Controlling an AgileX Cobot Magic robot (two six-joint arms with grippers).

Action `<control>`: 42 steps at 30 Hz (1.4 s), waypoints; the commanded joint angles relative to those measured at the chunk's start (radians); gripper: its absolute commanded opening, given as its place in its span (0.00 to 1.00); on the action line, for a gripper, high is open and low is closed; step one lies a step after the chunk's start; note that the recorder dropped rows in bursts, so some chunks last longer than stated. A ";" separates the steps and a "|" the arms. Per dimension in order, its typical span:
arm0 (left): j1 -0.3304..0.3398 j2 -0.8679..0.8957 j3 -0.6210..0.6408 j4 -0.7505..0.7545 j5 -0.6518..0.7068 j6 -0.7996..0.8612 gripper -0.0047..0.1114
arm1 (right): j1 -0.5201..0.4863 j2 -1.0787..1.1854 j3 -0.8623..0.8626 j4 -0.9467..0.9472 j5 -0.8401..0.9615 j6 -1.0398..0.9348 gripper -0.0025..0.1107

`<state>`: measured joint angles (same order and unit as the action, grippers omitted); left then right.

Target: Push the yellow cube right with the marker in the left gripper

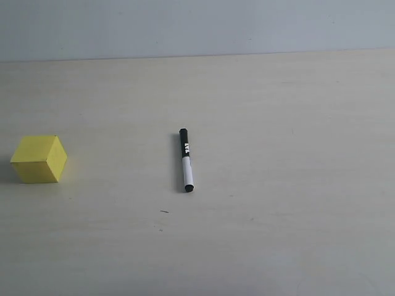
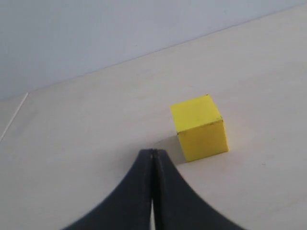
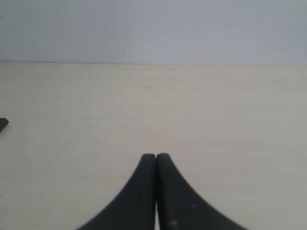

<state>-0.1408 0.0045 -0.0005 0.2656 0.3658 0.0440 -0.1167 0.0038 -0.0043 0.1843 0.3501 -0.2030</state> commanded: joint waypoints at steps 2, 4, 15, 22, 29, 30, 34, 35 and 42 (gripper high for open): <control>0.003 0.003 0.001 -0.105 -0.172 0.006 0.04 | -0.006 -0.004 0.004 -0.001 -0.003 -0.001 0.02; 0.003 0.003 0.001 -0.286 -0.265 -0.108 0.04 | -0.006 -0.004 0.004 -0.001 -0.003 -0.001 0.02; 0.003 0.003 0.001 -0.570 -0.485 -0.378 0.04 | -0.006 -0.004 0.004 -0.001 -0.003 -0.001 0.02; 0.003 0.003 0.001 -0.567 -0.540 -0.393 0.04 | -0.006 -0.004 0.004 -0.001 -0.003 -0.001 0.02; 0.003 0.057 -0.066 -0.619 -0.841 -0.462 0.04 | -0.006 -0.004 0.004 -0.001 -0.003 -0.001 0.02; 0.003 0.085 -0.118 -0.616 -0.821 -0.448 0.04 | -0.006 -0.004 0.004 -0.001 -0.003 -0.001 0.02; 0.003 0.264 -0.365 -0.569 -0.590 -0.284 0.04 | -0.006 -0.004 0.004 -0.001 -0.003 -0.001 0.02; 0.003 0.330 -0.431 -0.564 -0.524 -0.246 0.04 | -0.006 -0.004 0.004 -0.001 -0.003 -0.001 0.02; 0.003 0.832 -0.879 -0.560 0.021 -0.120 0.04 | -0.006 -0.004 0.004 -0.001 -0.014 -0.001 0.02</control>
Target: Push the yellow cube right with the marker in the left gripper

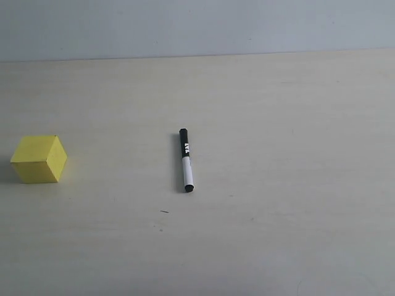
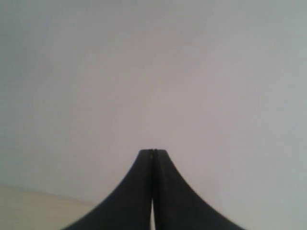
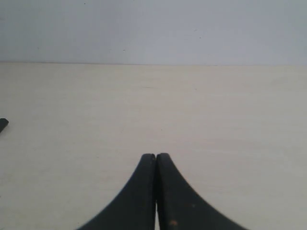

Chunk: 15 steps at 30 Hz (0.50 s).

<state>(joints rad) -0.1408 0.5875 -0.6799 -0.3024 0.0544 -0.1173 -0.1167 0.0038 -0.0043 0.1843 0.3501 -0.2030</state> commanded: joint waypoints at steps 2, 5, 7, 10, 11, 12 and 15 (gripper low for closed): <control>-0.001 0.401 -0.292 -0.003 0.495 0.041 0.04 | -0.006 -0.004 0.004 -0.001 -0.012 -0.001 0.02; -0.028 0.598 -0.403 -0.015 0.679 0.055 0.04 | -0.006 -0.004 0.004 -0.001 -0.012 -0.001 0.02; -0.067 0.726 -0.473 -0.003 0.777 0.058 0.04 | -0.006 -0.004 0.004 -0.001 -0.012 -0.001 0.02; -0.156 0.887 -0.575 0.043 0.884 0.032 0.04 | -0.006 -0.004 0.004 -0.001 -0.012 -0.001 0.02; -0.183 0.940 -0.601 0.071 0.904 -0.006 0.04 | -0.006 -0.004 0.004 -0.001 -0.012 -0.001 0.02; -0.218 0.991 -0.631 0.102 0.922 -0.050 0.04 | -0.006 -0.004 0.004 -0.001 -0.012 -0.001 0.02; -0.316 1.120 -0.715 0.187 0.959 -0.171 0.04 | -0.006 -0.004 0.004 -0.001 -0.012 -0.001 0.02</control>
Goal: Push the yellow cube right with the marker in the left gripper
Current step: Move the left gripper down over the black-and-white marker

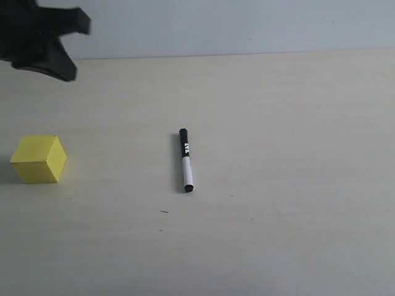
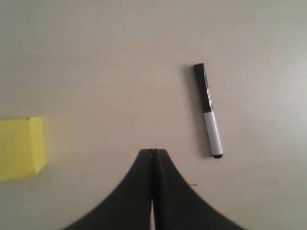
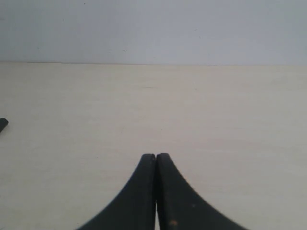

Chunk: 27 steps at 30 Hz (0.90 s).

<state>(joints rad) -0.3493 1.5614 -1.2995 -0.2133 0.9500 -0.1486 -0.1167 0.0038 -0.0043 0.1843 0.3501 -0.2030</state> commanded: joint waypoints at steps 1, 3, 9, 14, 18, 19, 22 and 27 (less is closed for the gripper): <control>-0.139 0.189 -0.125 0.122 0.071 -0.182 0.04 | -0.006 -0.004 0.004 -0.001 -0.012 -0.001 0.02; -0.191 0.263 -0.179 0.151 0.095 -0.244 0.04 | -0.006 -0.004 0.004 -0.001 -0.012 -0.001 0.02; -0.332 0.512 -0.395 0.158 0.216 -0.350 0.04 | -0.006 -0.004 0.004 -0.001 -0.010 -0.001 0.02; -0.376 0.664 -0.528 0.158 0.271 -0.385 0.04 | -0.006 -0.004 0.004 -0.001 -0.008 -0.001 0.02; -0.376 0.696 -0.530 0.160 0.271 -0.421 0.04 | -0.006 -0.004 0.004 -0.001 -0.008 -0.001 0.02; -0.377 0.702 -0.530 0.160 0.271 -0.436 0.04 | -0.006 -0.004 0.004 -0.001 -0.008 -0.001 0.02; -0.377 0.720 -0.530 0.160 0.271 -0.439 0.04 | -0.006 -0.004 0.004 -0.001 -0.008 -0.001 0.02; -0.377 0.737 -0.530 0.168 0.233 -0.428 0.15 | -0.006 -0.004 0.004 -0.001 -0.008 -0.001 0.02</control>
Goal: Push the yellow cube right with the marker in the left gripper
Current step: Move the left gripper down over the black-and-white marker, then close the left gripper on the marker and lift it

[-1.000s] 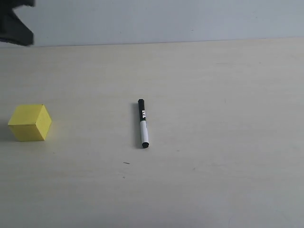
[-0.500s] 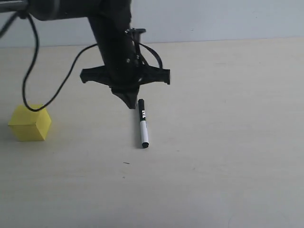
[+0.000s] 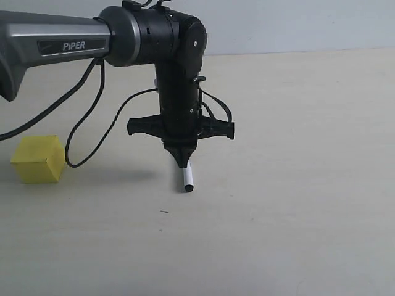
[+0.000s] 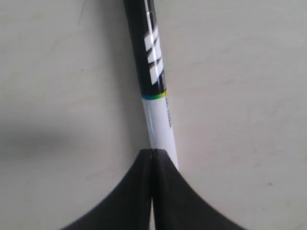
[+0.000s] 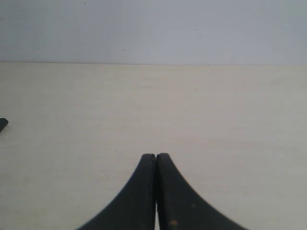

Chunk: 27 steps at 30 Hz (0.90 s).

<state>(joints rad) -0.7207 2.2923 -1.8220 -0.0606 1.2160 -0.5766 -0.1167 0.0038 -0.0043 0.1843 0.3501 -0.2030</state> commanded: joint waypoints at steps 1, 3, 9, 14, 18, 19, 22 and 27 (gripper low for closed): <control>-0.006 0.006 -0.007 0.018 -0.038 0.000 0.19 | -0.006 -0.004 0.004 -0.001 -0.008 -0.001 0.02; -0.006 0.006 -0.007 0.018 -0.040 -0.004 0.30 | -0.006 -0.004 0.004 -0.001 -0.008 -0.001 0.02; -0.006 0.006 -0.001 0.018 -0.042 -0.018 0.41 | -0.006 -0.004 0.004 -0.001 -0.008 -0.001 0.02; -0.011 0.025 0.022 0.018 -0.079 -0.063 0.41 | -0.006 -0.004 0.004 -0.001 -0.008 -0.001 0.02; -0.014 0.045 0.024 0.018 -0.092 -0.080 0.41 | -0.006 -0.004 0.004 -0.001 -0.008 -0.001 0.02; -0.017 0.045 0.024 0.018 -0.101 -0.080 0.41 | -0.006 -0.004 0.004 -0.001 -0.008 -0.001 0.02; -0.019 0.050 0.024 0.024 -0.119 -0.082 0.41 | -0.006 -0.004 0.004 -0.001 -0.008 -0.001 0.02; -0.024 0.058 0.028 0.025 -0.124 -0.085 0.39 | -0.006 -0.004 0.004 -0.001 -0.008 -0.001 0.02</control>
<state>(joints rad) -0.7385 2.3450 -1.8007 -0.0463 1.1019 -0.6477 -0.1167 0.0038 -0.0043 0.1843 0.3501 -0.2030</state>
